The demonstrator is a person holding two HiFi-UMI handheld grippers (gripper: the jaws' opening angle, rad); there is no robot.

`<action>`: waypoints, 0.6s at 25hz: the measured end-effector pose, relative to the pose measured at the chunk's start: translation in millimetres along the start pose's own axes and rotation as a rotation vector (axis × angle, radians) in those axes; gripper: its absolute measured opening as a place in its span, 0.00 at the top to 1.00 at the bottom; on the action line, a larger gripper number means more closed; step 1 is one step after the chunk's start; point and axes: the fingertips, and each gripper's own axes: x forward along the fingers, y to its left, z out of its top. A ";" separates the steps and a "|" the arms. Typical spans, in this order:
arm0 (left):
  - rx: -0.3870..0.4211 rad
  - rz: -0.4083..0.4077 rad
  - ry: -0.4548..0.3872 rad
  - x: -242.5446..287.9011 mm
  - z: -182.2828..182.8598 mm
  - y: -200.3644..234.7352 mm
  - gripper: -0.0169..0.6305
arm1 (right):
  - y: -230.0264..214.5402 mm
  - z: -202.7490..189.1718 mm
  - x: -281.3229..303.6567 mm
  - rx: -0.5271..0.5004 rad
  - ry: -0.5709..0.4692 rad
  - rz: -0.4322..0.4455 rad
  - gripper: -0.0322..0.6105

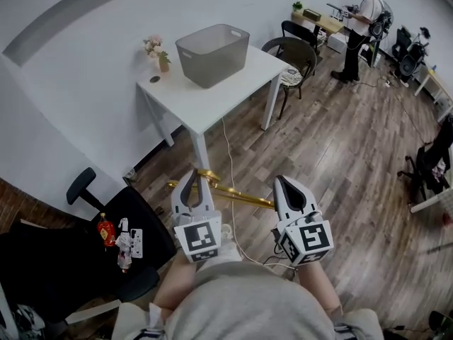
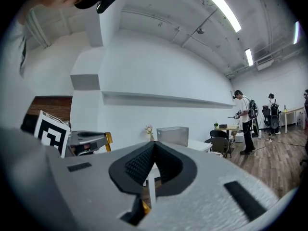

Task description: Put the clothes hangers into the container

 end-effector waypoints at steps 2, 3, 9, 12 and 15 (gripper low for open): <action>0.002 -0.003 0.003 21.7 -0.1 4.1 0.94 | -7.2 3.3 20.3 -0.004 0.002 0.000 0.95; 0.001 -0.004 0.004 31.9 -0.2 6.2 0.94 | -10.1 4.7 29.8 -0.006 0.003 0.001 0.95; 0.003 -0.007 0.004 87.6 0.8 18.2 0.95 | -25.0 9.8 81.3 -0.010 0.009 0.005 0.95; 0.007 -0.012 0.008 113.5 0.1 26.3 0.94 | -29.0 10.4 106.2 -0.010 0.016 0.007 0.95; 0.011 -0.016 0.013 138.8 -1.2 32.6 0.94 | -34.7 10.8 129.6 -0.009 0.022 0.010 0.95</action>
